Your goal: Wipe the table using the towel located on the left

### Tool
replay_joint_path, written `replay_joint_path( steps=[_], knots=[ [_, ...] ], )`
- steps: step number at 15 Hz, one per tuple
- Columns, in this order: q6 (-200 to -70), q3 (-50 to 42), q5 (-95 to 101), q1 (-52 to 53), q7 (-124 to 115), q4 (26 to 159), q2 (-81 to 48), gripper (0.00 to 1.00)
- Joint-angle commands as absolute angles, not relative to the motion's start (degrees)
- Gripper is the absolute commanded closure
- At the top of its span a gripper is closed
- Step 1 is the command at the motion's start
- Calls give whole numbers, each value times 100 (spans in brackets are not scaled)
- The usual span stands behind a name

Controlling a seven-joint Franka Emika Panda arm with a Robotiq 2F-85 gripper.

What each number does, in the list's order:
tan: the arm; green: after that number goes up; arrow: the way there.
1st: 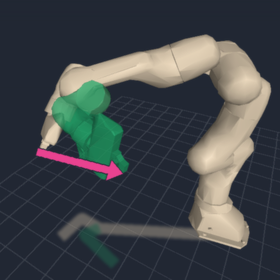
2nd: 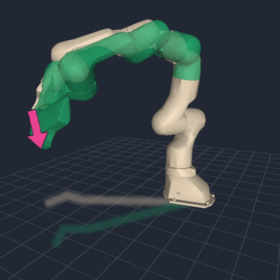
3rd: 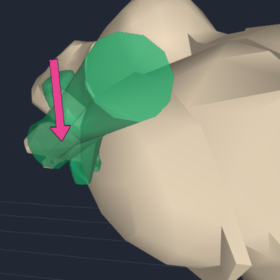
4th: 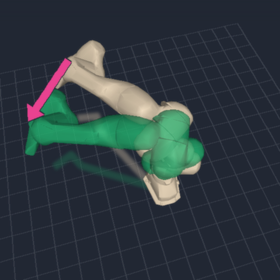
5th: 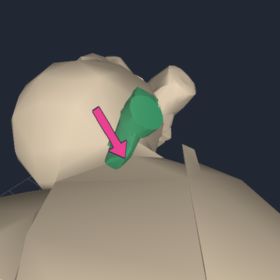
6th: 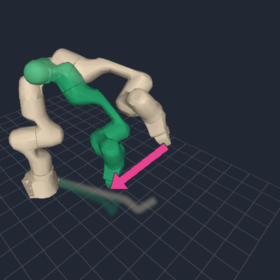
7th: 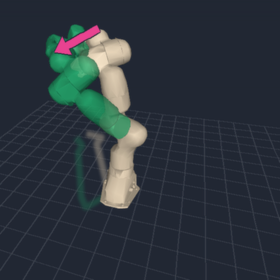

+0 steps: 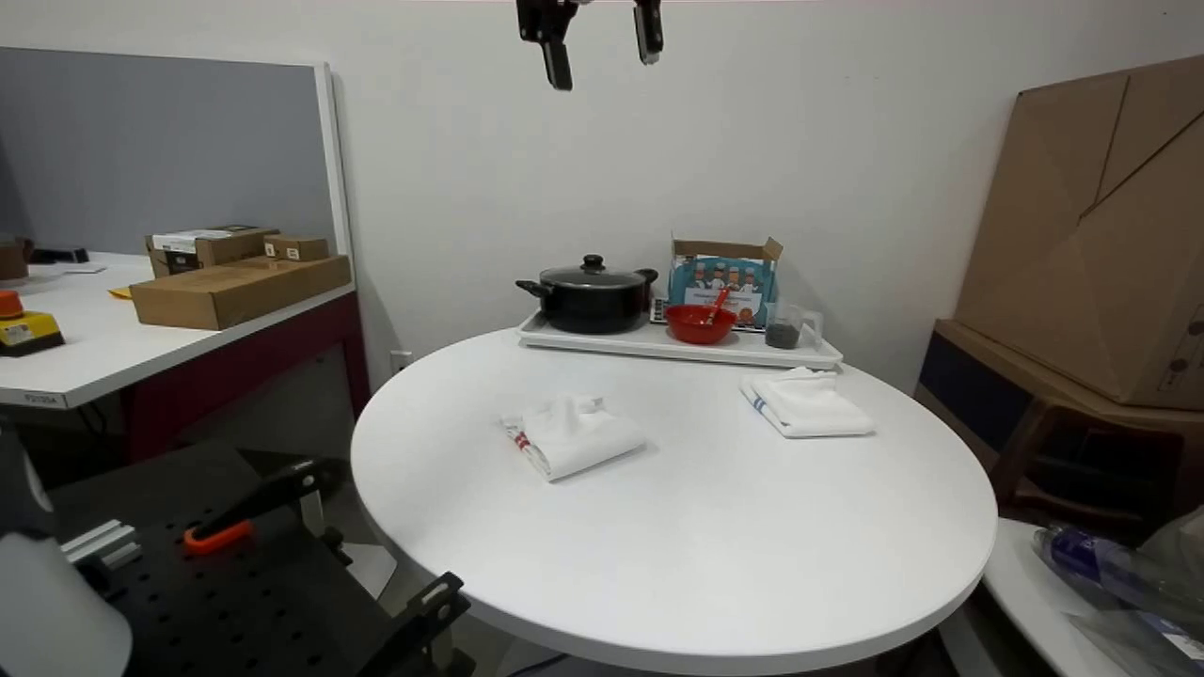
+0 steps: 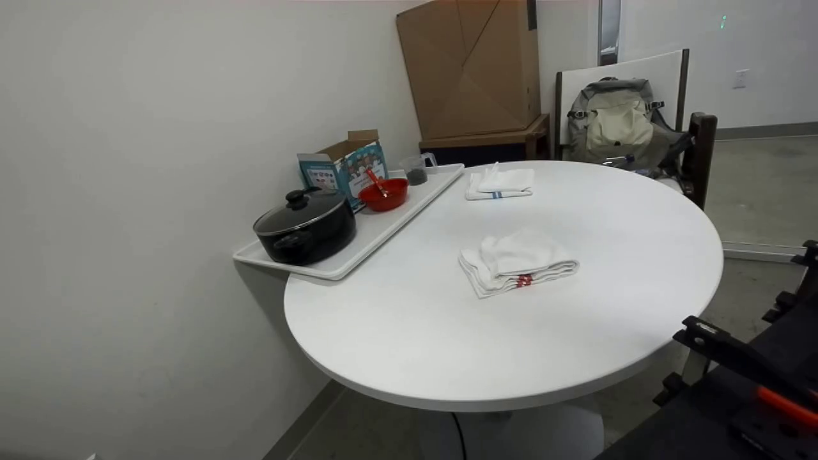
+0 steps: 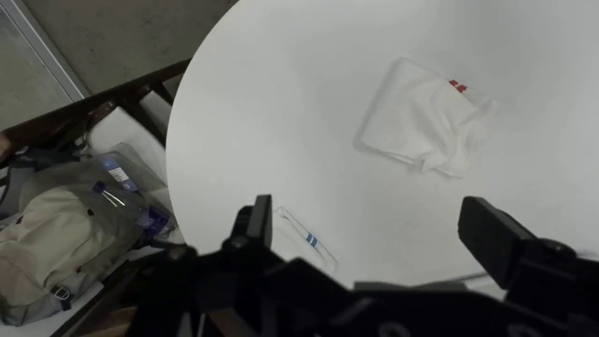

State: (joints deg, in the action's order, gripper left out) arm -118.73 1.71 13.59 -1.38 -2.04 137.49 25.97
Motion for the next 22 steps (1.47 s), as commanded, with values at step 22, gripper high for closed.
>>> replay_joint_path(
  steps=[22],
  knots=[
    [-14058,82,2363,-2,601,13268,-866,0]
  ],
)
